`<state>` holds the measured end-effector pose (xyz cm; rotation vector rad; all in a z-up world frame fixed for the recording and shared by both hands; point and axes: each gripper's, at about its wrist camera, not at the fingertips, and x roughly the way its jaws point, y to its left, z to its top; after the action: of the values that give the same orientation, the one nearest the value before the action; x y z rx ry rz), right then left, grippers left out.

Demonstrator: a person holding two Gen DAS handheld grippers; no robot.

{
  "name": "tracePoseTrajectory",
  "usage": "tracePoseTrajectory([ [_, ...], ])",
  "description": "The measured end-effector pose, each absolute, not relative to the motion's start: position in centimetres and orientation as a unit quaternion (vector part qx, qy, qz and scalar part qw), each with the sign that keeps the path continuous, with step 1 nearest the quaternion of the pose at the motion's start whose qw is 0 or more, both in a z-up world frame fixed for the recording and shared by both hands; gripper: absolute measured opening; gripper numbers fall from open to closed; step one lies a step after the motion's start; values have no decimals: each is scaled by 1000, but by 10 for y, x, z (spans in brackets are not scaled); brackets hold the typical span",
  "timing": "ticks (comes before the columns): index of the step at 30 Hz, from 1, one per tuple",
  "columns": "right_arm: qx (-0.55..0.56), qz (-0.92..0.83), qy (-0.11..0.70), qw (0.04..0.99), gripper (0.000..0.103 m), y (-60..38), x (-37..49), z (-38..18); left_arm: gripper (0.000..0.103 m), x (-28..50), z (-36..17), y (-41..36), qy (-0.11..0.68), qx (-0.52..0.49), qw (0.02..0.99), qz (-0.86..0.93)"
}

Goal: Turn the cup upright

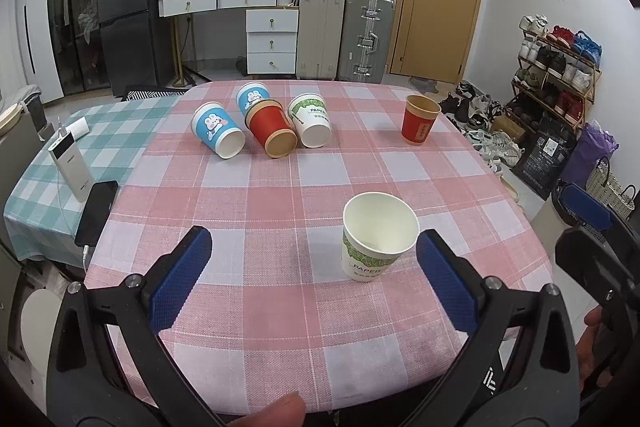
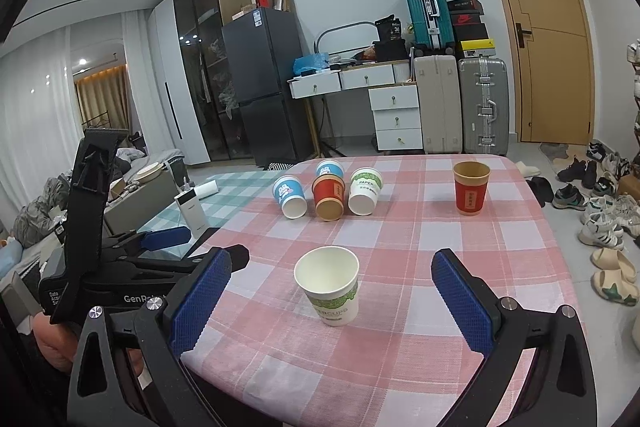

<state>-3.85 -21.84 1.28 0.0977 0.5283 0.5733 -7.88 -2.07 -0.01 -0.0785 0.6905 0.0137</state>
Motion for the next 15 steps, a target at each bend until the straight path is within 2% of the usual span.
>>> tracePoseTrajectory([
  [15, 47, 282, 260, 922, 102, -219, -39, 12, 102, -80, -4, -21, 344, -44, 938, 8],
])
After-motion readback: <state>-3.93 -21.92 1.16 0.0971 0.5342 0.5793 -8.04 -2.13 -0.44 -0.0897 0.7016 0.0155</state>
